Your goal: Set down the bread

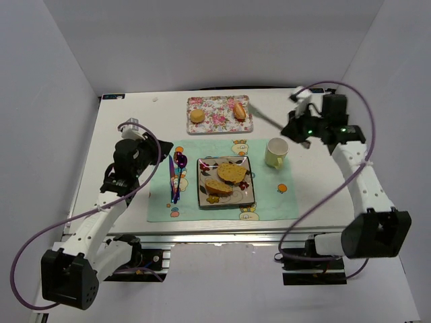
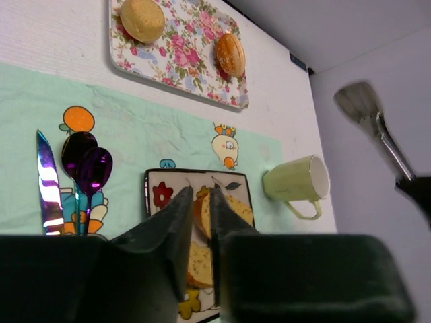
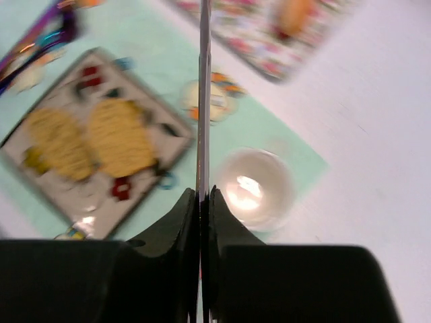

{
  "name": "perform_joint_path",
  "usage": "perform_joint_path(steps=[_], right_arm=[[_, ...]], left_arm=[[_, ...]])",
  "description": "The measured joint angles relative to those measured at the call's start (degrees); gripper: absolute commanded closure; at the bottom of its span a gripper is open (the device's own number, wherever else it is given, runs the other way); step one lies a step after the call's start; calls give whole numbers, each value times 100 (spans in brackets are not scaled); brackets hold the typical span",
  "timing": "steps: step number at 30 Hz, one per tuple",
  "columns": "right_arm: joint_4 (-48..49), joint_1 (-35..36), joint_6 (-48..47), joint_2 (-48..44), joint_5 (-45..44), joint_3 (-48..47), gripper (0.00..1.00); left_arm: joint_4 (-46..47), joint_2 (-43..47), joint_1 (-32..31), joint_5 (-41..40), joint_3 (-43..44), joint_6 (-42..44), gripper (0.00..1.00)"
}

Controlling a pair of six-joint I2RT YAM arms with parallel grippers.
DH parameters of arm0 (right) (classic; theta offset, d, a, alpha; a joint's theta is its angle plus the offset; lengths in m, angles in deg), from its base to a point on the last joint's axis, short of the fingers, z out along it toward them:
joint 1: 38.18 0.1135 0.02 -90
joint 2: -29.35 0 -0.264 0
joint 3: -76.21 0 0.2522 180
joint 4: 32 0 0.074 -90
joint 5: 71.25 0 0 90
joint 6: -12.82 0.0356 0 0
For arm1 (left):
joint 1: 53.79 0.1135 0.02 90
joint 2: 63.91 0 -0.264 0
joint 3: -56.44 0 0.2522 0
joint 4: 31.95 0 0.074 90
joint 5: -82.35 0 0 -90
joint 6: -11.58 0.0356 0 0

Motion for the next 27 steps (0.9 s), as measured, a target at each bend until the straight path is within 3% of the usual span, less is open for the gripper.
perform_joint_path(steps=[3,8,12,13,17,20,21,27], right_arm=[[278,-1239,487,479,-199,-127,98],[662,-2350,874,1067,-944,514,81],[981,-2542,1102,1438,-1311,1523,71],[1058,-2544,1141,1499,-1384,1729,68],[1248,-2538,1235,1537,-1635,2223,47],[1456,-2540,1217,1537,-1709,2245,30],[1539,-2540,1189,1537,-1733,2245,19],[1510,-2540,922,1537,-1982,2153,11]], left_arm=[[131,-52,0,111,0,0,87],[313,-254,0,345,0,-11,87],[260,-693,-57,509,129,57,76],[205,-859,-120,520,225,125,67],[-173,-1414,-509,516,629,422,50],[-343,-1591,-745,501,743,557,48],[-376,-1639,-826,492,758,592,48],[-461,-1683,-892,356,765,647,47]])
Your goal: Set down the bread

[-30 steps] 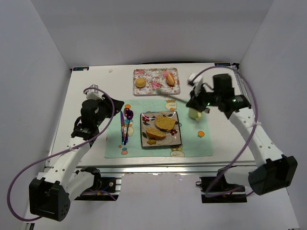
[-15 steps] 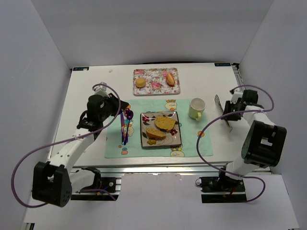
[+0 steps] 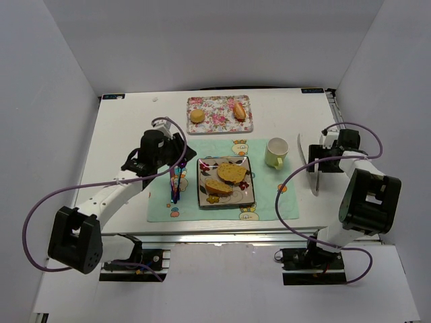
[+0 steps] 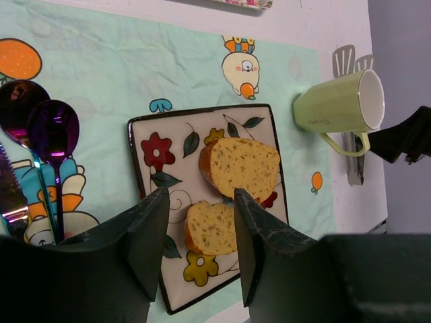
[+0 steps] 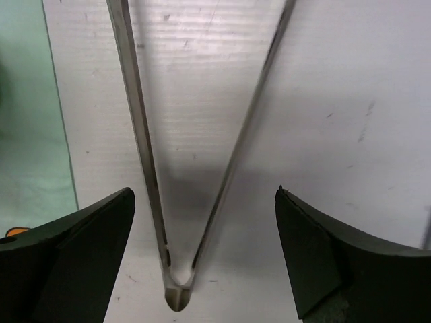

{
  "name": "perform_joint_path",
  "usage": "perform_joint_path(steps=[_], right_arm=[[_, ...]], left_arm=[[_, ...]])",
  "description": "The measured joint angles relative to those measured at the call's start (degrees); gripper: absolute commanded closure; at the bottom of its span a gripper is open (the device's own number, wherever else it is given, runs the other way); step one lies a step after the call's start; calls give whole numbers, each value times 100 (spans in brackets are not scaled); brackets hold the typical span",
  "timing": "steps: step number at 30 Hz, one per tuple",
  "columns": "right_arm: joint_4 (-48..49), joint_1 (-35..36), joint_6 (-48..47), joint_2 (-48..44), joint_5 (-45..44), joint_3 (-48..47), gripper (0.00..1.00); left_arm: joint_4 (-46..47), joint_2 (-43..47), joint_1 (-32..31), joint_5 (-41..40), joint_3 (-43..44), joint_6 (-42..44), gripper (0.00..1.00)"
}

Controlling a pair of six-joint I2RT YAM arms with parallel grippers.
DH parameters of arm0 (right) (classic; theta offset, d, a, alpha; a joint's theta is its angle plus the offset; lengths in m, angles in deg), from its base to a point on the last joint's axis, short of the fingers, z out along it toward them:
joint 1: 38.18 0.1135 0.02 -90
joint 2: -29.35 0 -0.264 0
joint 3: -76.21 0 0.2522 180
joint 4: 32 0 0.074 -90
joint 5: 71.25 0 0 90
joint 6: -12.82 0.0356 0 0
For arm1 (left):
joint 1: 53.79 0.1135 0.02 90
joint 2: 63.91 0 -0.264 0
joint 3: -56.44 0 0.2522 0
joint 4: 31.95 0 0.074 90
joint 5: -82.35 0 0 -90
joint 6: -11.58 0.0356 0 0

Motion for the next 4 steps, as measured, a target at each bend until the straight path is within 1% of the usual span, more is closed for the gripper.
perform_joint_path(steps=[4], right_arm=[[-160,2,-267,-197,-140,-501,10]], left_arm=[[-66,0,0,-63,13,55,47]])
